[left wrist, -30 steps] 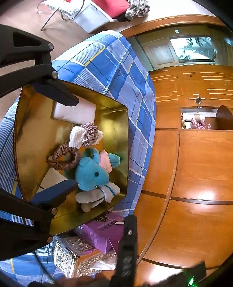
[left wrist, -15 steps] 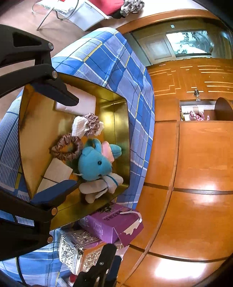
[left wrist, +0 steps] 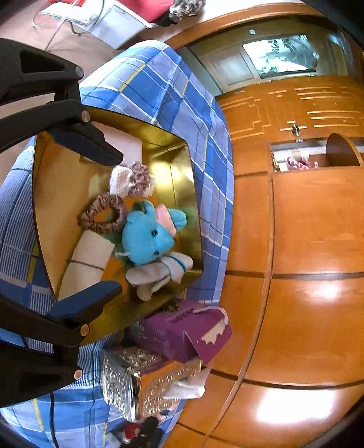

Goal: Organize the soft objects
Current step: 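Move both open grippers back toward the socks on the bed, then grasp the red Christmas sock with the left gripper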

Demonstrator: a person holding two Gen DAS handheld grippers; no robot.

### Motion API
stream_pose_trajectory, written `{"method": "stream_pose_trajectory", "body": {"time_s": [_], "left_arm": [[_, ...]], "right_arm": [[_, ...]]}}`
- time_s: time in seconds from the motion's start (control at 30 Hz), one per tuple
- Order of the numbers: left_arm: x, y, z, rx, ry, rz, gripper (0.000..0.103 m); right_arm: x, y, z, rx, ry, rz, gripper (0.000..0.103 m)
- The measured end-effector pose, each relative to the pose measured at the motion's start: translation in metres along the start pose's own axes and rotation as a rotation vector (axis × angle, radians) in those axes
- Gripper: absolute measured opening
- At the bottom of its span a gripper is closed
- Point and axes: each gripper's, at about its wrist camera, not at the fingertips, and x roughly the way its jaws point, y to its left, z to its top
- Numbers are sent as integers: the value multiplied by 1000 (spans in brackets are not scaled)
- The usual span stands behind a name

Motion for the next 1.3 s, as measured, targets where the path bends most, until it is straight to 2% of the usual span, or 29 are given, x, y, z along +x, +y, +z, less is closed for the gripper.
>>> {"method": "stream_pose_trajectory", "body": {"time_s": [0.07,0.23,0.43,0.57,0.8,0.9,0.97,1.03,1.13,1.3], "left_arm": [[-4,-5,3,13,-9,-11,85],[-26,-29,22,75,-75,-117,85],[-47,-87,45,216,-126,-292,85],[-55,-137,52,332,-133,-378,85],[-55,-235,52,467,-32,-563,84],[-50,-275,51,512,-10,-587,82],[-41,-297,51,520,26,-597,76],[-27,-324,51,511,92,-632,76],[-7,-356,48,509,172,-665,75],[30,-405,43,485,279,-674,74]], "right_arm": [[1,-21,-13,34,30,-43,58],[0,-80,-52,131,120,-171,58],[-12,-141,-99,259,218,-297,58],[-19,-168,-128,335,262,-337,58],[-26,-190,-163,421,292,-352,58],[-22,-195,-170,444,293,-341,58],[-23,-197,-171,448,283,-339,59],[-23,-198,-173,456,271,-331,61],[-21,-195,-174,449,254,-320,70],[-17,-190,-176,430,227,-313,82]]}}
